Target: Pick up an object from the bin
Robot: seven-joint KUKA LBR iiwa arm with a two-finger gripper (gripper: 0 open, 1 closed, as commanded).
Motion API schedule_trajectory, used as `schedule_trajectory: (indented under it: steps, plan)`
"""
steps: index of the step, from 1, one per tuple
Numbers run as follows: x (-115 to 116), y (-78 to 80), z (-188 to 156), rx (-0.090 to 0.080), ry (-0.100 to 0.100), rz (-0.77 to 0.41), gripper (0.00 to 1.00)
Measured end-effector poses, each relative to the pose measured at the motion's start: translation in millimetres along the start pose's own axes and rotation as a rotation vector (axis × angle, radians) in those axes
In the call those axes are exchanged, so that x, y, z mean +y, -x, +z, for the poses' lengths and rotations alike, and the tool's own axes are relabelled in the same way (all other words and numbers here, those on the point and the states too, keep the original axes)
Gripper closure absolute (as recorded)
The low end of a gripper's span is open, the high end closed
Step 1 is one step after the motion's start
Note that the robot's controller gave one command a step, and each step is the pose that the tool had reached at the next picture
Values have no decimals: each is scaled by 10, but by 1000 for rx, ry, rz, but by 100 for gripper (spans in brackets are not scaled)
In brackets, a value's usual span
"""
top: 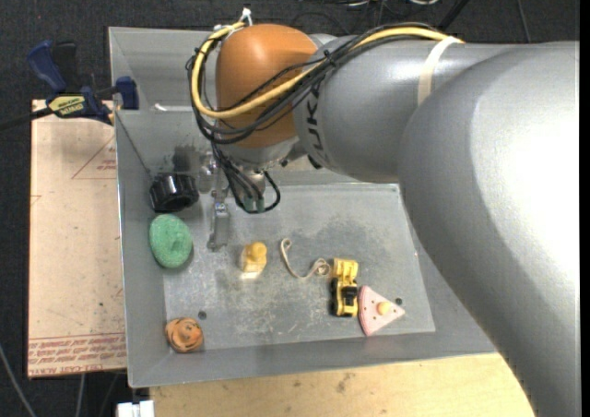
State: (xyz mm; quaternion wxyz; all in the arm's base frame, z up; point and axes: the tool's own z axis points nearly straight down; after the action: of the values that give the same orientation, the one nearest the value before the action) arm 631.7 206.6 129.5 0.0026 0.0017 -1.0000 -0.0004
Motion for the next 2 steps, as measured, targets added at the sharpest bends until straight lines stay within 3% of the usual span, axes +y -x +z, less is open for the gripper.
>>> schedule_trajectory:
  steps: [1,2]
  plan:
    - [-8,16,-55,-6,1,3,0]
    - [9,74,136,-9,2,55,0]
